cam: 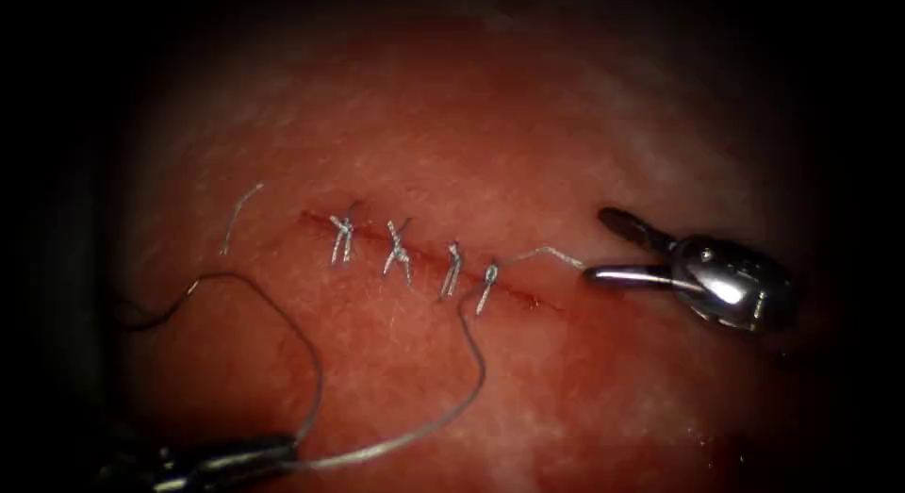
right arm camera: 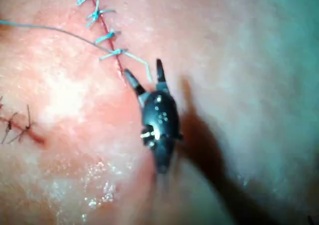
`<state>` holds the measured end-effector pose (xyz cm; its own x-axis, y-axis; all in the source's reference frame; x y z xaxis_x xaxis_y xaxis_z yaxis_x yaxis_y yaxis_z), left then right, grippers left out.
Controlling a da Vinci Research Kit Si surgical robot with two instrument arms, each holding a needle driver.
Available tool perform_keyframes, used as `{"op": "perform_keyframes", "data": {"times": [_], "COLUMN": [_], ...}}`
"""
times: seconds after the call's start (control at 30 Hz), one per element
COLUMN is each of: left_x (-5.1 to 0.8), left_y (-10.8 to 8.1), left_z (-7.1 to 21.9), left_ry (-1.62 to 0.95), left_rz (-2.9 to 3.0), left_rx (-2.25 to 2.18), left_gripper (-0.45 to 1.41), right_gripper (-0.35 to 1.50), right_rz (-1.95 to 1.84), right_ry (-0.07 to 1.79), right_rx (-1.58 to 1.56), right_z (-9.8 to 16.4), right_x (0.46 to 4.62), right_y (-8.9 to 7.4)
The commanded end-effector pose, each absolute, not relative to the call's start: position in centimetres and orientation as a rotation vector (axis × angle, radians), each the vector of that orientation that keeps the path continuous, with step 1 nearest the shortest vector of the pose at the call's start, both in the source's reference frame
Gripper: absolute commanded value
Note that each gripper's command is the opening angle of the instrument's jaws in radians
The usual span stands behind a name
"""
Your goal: Wound Closure
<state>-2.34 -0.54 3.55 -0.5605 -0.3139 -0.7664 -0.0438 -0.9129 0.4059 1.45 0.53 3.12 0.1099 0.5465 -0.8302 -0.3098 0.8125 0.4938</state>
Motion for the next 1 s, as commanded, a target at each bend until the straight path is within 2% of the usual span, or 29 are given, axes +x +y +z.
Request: {"op": "perform_keyframes", "data": {"times": [0.03,0.1,0.23,0.37,0.53,1.0], "left_x": [-2.36,-2.34,-2.34,-2.37,-2.43,-2.94], "left_y": [-0.6,-0.5,-0.3,-0.2,0.0,0.6], "left_z": [3.6,3.6,3.7,3.8,3.9,4.8], "left_ry": [-0.564,-0.551,-0.514,-0.503,-0.510,-0.681], "left_rz": [-2.587,-2.579,-2.557,-2.554,-2.591,-2.791], "left_rx": [1.386,1.379,1.362,1.363,1.328,1.137], "left_gripper": [-0.45,-0.45,-0.45,-0.45,-0.45,-0.45], "right_gripper": [0.36,0.04,-0.28,-0.35,-0.35,-0.35], "right_rz": [0.614,0.572,0.495,0.452,0.382,0.338], "right_ry": [1.333,1.344,1.346,1.353,1.367,1.376], "right_rx": [0.223,0.210,0.210,0.231,0.272,0.296], "right_z": [3.1,3.1,3.1,3.1,3.0,2.8], "right_x": [1.71,1.87,2.18,2.44,2.65,2.52], "right_y": [0.5,0.5,0.5,0.5,0.4,0.0]}}
